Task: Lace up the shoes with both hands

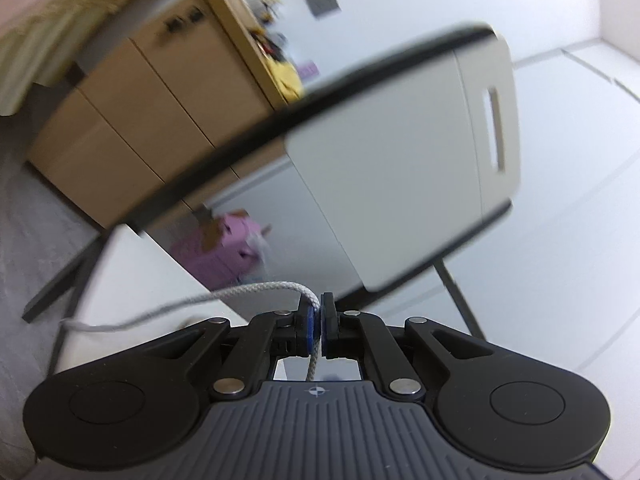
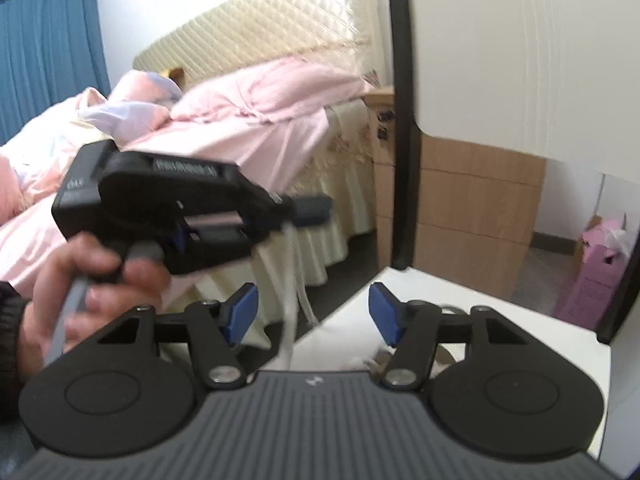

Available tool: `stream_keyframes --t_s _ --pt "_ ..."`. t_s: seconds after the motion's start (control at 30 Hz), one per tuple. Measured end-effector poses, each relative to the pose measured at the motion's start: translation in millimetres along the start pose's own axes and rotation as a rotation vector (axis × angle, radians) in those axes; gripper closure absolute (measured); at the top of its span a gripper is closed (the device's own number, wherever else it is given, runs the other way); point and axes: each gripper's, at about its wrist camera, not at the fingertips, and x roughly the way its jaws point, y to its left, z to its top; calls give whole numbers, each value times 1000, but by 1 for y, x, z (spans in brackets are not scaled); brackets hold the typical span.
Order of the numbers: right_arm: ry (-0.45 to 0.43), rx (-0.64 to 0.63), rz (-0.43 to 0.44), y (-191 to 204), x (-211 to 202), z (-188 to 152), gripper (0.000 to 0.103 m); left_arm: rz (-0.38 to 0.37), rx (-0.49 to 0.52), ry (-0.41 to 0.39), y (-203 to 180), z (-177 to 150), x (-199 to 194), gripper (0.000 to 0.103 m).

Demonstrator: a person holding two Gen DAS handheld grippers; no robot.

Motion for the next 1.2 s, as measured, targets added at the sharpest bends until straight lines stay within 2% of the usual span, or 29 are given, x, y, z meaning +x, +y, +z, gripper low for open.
stream_keyframes --t_s 0.1,0.13,0.17,0.5,1.0,1.2 --pt "7 -13 -11 4 10 0 72 -15 14 28 -3 -5 2 99" --pt "13 -13 -5 4 13 0 91 -16 17 32 -3 -9 -1 99" --pt "18 -10 0 4 15 0 98 -17 7 28 -2 -9 -3 99" --pt "72 -24 46 11 12 -3 99 10 -158 -110 26 9 -25 99" --pt "224 -80 85 22 11 -25 99 92 -222 -259 37 24 -63 99" --pt "251 -89 104 25 10 -28 99 94 -235 -318 38 31 -79 99"
